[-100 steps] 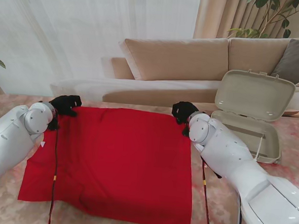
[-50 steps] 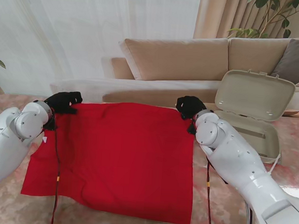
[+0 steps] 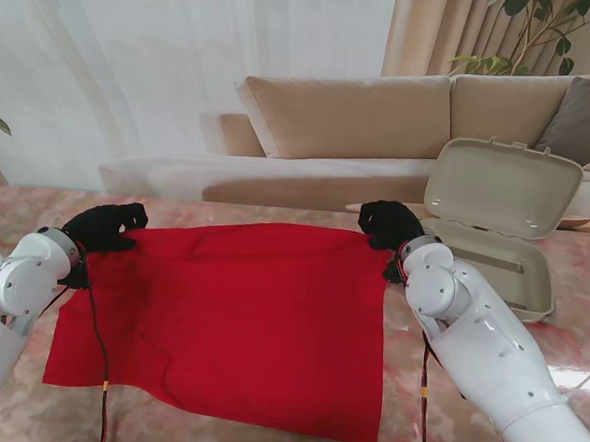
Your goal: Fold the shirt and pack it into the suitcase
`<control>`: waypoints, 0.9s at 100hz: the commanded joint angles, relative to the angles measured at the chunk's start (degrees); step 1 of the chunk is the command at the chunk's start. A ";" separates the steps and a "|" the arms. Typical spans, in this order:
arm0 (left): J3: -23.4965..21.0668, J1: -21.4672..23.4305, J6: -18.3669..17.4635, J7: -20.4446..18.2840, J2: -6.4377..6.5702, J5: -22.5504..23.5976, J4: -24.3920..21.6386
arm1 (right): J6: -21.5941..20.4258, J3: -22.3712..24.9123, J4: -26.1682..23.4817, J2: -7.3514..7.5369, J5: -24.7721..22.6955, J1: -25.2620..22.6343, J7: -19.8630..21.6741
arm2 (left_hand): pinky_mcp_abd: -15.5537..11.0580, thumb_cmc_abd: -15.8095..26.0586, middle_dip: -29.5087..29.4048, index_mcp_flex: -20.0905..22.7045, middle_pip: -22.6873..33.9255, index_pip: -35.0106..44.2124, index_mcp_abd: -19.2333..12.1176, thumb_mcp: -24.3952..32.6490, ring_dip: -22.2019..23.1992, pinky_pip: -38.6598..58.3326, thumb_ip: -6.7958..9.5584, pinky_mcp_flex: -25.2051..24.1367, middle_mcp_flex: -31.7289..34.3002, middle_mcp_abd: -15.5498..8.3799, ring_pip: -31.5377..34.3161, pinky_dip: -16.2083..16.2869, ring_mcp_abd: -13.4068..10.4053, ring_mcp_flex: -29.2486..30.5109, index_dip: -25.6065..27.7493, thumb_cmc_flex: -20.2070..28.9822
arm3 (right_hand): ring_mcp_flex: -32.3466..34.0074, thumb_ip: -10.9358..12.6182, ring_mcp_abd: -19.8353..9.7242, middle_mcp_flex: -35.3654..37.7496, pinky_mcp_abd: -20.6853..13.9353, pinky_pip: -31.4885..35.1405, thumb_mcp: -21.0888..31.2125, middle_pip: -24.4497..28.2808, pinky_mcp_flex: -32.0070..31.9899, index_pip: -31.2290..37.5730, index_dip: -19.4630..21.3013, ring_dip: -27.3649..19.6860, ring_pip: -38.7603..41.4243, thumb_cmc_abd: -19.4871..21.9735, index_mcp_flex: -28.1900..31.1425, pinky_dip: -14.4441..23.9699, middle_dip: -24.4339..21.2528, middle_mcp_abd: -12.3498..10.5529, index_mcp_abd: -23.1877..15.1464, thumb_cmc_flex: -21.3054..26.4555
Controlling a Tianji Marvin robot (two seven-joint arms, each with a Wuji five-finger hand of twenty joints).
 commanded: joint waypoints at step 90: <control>-9.29 18.62 0.86 -1.24 -0.03 -1.67 -15.67 | -6.61 10.54 -17.45 2.69 -5.40 -18.35 1.85 | -0.50 1.71 1.29 0.30 -0.80 0.06 -2.15 -1.84 0.96 -0.20 -0.33 -0.73 0.39 -2.21 -1.57 1.92 1.94 -0.93 -0.62 4.25 | 4.44 1.89 2.50 3.71 -0.19 -3.02 5.41 1.01 -3.17 -0.21 1.84 2.01 0.84 -3.49 2.49 7.73 2.97 -1.38 -1.49 3.47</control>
